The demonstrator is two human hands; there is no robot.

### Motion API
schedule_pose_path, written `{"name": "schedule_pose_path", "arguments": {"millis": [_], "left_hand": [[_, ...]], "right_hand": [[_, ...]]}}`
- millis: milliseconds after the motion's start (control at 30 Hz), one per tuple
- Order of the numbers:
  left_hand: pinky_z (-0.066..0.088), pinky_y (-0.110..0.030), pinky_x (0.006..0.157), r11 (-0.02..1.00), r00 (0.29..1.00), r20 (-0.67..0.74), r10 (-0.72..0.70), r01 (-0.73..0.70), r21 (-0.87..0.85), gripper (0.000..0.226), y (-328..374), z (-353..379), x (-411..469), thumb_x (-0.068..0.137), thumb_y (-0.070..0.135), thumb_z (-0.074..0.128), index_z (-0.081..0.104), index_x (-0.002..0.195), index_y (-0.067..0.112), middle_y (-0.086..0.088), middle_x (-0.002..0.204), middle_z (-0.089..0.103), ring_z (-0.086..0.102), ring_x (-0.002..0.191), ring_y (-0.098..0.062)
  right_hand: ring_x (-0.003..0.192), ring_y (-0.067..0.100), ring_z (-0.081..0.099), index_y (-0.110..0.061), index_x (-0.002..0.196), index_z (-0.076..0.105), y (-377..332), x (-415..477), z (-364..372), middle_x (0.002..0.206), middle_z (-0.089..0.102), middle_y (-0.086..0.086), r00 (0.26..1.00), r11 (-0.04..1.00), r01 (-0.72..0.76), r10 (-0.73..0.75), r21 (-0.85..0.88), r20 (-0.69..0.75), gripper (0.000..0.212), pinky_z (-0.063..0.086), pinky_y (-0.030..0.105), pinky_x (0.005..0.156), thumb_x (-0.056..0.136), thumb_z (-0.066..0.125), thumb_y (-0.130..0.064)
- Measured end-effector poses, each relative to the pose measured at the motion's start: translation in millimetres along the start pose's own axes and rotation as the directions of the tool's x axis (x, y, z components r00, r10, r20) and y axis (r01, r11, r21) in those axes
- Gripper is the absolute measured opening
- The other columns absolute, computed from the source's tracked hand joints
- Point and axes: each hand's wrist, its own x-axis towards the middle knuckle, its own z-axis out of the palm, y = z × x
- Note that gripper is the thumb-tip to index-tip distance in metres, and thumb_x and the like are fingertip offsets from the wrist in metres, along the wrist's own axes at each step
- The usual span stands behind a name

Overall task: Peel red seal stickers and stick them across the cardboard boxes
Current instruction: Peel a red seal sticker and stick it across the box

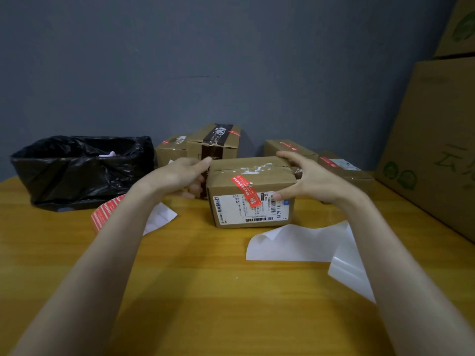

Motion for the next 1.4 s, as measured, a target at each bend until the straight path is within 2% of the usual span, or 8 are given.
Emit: {"name": "schedule_pose_path", "arguments": {"millis": [200, 400, 500, 633, 800, 933, 1133, 1400], "left_hand": [[0.053, -0.028, 0.076, 0.995, 0.998, 0.054, 0.035, -0.039, 0.089, 0.055, 5.0, 10.7, -0.9, 0.096, 0.038, 0.043, 0.027, 0.145, 0.02, 0.001, 0.113, 0.05, 0.056, 0.094, -0.013], [0.052, -0.031, 0.072, 0.988, 0.997, 0.014, 0.07, -0.071, 0.139, 0.049, 4.4, 16.0, 1.2, 0.099, 0.035, 0.038, 0.024, 0.146, 0.031, -0.001, 0.124, 0.049, 0.055, 0.094, -0.016], [0.051, -0.029, 0.069, 0.978, 0.995, 0.015, 0.1, -0.101, 0.181, 0.043, 3.5, 16.7, 4.4, 0.1, 0.035, 0.036, 0.03, 0.142, 0.036, 0.001, 0.127, 0.048, 0.051, 0.099, -0.016], [0.048, -0.025, 0.065, 0.97, 0.991, -0.005, 0.134, -0.13, 0.204, 0.041, 0.2, 18.0, 8.7, 0.1, 0.035, 0.036, 0.036, 0.14, 0.034, -0.001, 0.13, 0.049, 0.051, 0.097, -0.014], [0.041, -0.023, 0.059, 0.964, 0.982, -0.042, 0.186, -0.174, 0.2, 0.038, -1.1, 23.1, 13.0, 0.099, 0.03, 0.039, 0.041, 0.138, 0.027, 0.002, 0.105, 0.053, 0.05, 0.074, -0.009], [0.049, -0.035, 0.087, 0.962, 0.979, -0.051, 0.197, -0.184, 0.202, 0.039, -2.4, 25.5, 14.5, 0.098, 0.03, 0.039, 0.044, 0.137, 0.024, -0.005, 0.123, 0.059, 0.058, 0.101, -0.019], [0.042, -0.039, 0.099, 0.971, 0.985, -0.033, 0.171, -0.163, 0.173, 0.041, -0.3, 29.6, 16.0, 0.098, 0.031, 0.042, 0.04, 0.137, 0.018, -0.008, 0.135, 0.05, 0.051, 0.118, -0.023], [0.041, -0.03, 0.087, 0.977, 0.983, -0.033, 0.183, -0.178, 0.117, 0.04, 1.7, 33.0, 16.1, 0.099, 0.026, 0.041, 0.037, 0.137, 0.014, -0.01, 0.134, 0.05, 0.052, 0.11, -0.019]], "right_hand": [[0.088, -0.002, 0.055, -0.029, 0.142, 0.032, 8.3, 3.7, 9.0, 0.115, 0.048, -0.011, 0.998, 0.996, -0.063, 0.063, 0.056, 0.001, 0.086, 0.042, 0.003, 0.06, 0.071, 0.08, -0.02], [0.107, 0.006, 0.049, -0.029, 0.144, 0.03, 2.4, 1.3, 7.9, 0.133, 0.046, -0.004, 0.997, 0.998, -0.069, 0.07, -0.004, 0.045, 0.085, 0.041, 0.011, 0.078, 0.074, 0.077, -0.027], [0.127, 0.009, 0.036, -0.029, 0.139, 0.04, -8.5, 0.2, 9.3, 0.145, 0.037, -0.004, 0.991, 0.997, 0.008, -0.019, -0.08, -0.129, 0.067, 0.034, 0.022, 0.095, 0.079, 0.07, -0.034], [0.115, 0.008, 0.049, -0.023, 0.115, 0.065, -29.6, 4.7, 18.5, 0.125, 0.056, -0.004, 0.92, 0.97, 0.19, -0.231, -0.155, -0.316, 0.028, 0.041, 0.031, 0.101, 0.087, 0.063, -0.025], [0.088, 0.006, 0.058, -0.018, 0.095, 0.073, -43.0, 17.7, 43.1, 0.099, 0.059, -0.005, 0.93, 0.939, 0.274, -0.314, -0.209, -0.189, 0.014, 0.047, 0.016, 0.08, 0.088, 0.062, -0.015], [0.077, -0.003, 0.052, -0.022, 0.094, 0.073, -42.0, 28.9, 45.5, 0.081, 0.053, -0.018, 0.959, 0.938, 0.228, -0.264, -0.262, -0.108, 0.015, 0.035, 0.0, 0.06, 0.09, 0.059, -0.018], [0.072, -0.004, 0.052, -0.026, 0.085, 0.07, -41.7, 40.5, 43.2, 0.08, 0.058, -0.015, 0.965, 0.937, 0.251, -0.262, -0.243, -0.013, 0.013, 0.037, 0.007, 0.064, 0.088, 0.063, -0.016], [0.076, 0.004, 0.055, -0.029, 0.08, 0.064, -47.0, 52.1, 37.5, 0.077, 0.059, -0.013, 0.961, 0.932, 0.263, -0.229, -0.249, 0.157, 0.013, 0.047, 0.026, 0.077, 0.088, 0.063, -0.018]]}}
